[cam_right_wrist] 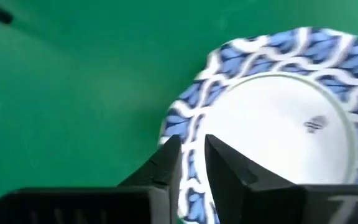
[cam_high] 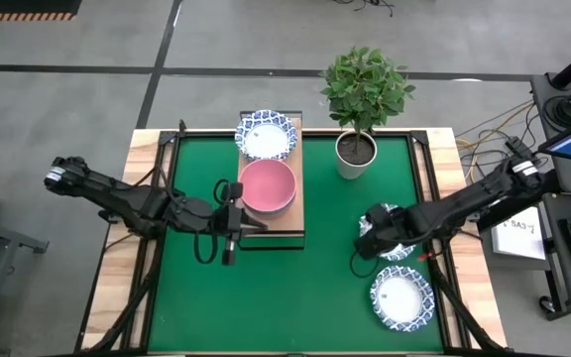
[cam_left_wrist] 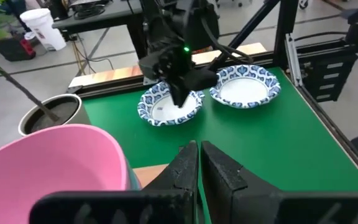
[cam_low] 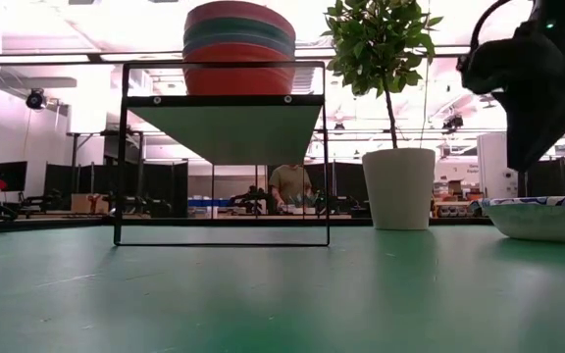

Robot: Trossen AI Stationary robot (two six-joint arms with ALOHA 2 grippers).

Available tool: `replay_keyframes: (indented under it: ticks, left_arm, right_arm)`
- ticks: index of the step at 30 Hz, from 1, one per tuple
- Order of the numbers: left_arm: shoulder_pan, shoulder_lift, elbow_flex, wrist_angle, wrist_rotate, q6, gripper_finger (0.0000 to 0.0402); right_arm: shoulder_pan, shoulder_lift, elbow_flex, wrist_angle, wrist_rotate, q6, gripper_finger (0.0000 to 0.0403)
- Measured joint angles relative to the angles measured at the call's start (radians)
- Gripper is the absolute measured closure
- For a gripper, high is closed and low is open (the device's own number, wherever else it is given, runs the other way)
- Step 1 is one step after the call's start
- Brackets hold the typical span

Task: Place and stack bowls onto a shelf
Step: Stack the white patterned bowl on top of the other white patterned bowl on the shelf

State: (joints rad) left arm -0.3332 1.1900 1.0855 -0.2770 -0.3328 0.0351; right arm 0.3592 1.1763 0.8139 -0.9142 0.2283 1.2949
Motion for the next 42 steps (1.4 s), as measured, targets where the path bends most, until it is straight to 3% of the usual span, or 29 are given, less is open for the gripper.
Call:
replay_keyframes:
  ticks: [8, 14, 18, 24, 26, 34, 38, 42]
  left_arm:
    - [0.000, 0.000, -0.001, 0.001, -0.009, 0.007, 0.0401]
    - [0.000, 0.000, -0.001, 0.001, -0.009, 0.007, 0.0401]
    - [0.000, 0.000, -0.002, 0.001, -0.009, 0.007, 0.0401]
    - [0.000, 0.000, -0.002, 0.002, -0.009, -0.019, 0.0401]
    - [0.000, 0.000, -0.002, 0.005, -0.009, -0.026, 0.0401]
    - [-0.028, 0.000, -0.002, 0.070, 0.037, -0.024, 0.0401]
    - [-0.053, 0.001, -0.002, 0.126, 0.040, -0.017, 0.0401]
    - [-0.082, 0.031, -0.002, 0.183, 0.043, -0.004, 0.0389]
  right_arm:
    - [0.000, 0.103, 0.011, 0.041, -0.019, 0.007, 0.0274]
    - [-0.001, 0.211, 0.011, 0.073, -0.019, -0.005, 0.0260]
    - [-0.005, 0.244, 0.011, 0.085, -0.027, -0.025, 0.0285]
    - [-0.004, 0.218, 0.018, 0.067, -0.046, -0.068, 0.0379]
    - [0.006, 0.192, 0.041, 0.059, -0.075, -0.099, 0.0385]
    - [0.108, 0.078, 0.211, 0.126, -0.090, -0.391, 0.0390]
    - [0.161, 0.067, 0.274, 0.286, -0.092, -0.604, 0.0390]
    - [0.188, 0.092, 0.299, 0.513, -0.158, -0.841, 0.0390]
